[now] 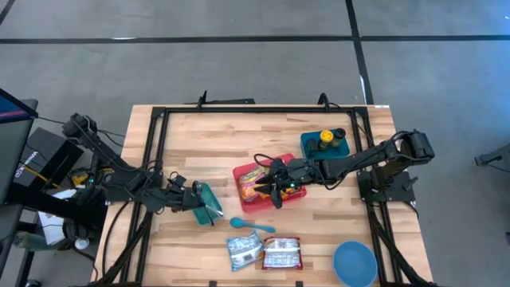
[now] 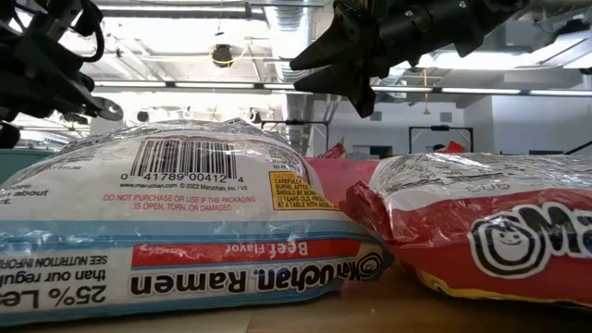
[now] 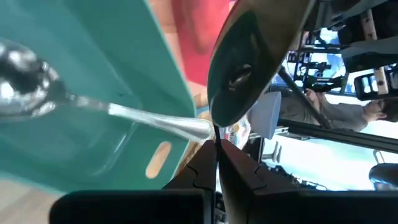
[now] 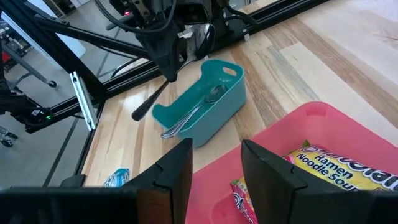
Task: Pick & Place Food Item
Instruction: Put the black spoon into the green bin
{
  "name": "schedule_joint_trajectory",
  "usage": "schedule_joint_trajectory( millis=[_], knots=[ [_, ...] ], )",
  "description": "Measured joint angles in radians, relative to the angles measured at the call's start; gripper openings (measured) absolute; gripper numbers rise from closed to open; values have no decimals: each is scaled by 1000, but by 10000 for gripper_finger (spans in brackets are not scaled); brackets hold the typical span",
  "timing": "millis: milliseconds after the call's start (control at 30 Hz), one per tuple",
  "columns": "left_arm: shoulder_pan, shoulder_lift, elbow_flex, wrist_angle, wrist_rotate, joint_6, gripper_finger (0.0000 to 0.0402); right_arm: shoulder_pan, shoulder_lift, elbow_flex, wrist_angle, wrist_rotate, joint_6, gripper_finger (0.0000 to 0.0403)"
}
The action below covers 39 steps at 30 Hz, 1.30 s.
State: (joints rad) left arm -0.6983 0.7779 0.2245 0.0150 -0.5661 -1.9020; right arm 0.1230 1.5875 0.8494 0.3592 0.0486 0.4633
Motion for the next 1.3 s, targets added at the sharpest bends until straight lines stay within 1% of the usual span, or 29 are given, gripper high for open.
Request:
schedule_joint_trajectory(
  millis=[67, 400, 533, 567, 733, 867, 933, 967, 1067, 1167, 1300],
  knots=[
    [0, 3, 0, 9, -1, -14, 3, 0, 0, 0, 0, 0, 0, 131],
    [19, 3, 0, 8, -19, 62, 3, 0, -1, 0, -13, 0, 2, 131],
    [19, 3, 0, 8, -28, 70, 3, 0, -1, 0, -36, 0, 75, 131],
    [19, 3, 0, 8, -30, 70, 3, 0, -1, 0, -30, 0, 70, 131],
    [19, 3, 0, 8, -31, 71, 3, 0, -1, -1, 50, 0, -60, 131],
    [19, 3, 0, 8, -31, 73, 3, -9, -1, -1, 48, -4, -165, 131],
    [19, 3, 0, 8, -31, 73, 3, -21, -6, -1, 41, -37, -235, 130],
    [19, 3, 0, 8, -31, 73, 3, -29, -18, -1, 25, -68, -265, 128],
    [19, 3, 0, 7, -31, 73, 3, -55, -76, -1, -37, -134, -281, 113],
    [19, 3, 0, 5, -31, 73, 3, -74, -163, -7, -154, -129, -301, 89],
    [19, 3, 0, 1, -31, 73, 3, -89, -302, -62, -203, -125, -330, 57]
  ],
)
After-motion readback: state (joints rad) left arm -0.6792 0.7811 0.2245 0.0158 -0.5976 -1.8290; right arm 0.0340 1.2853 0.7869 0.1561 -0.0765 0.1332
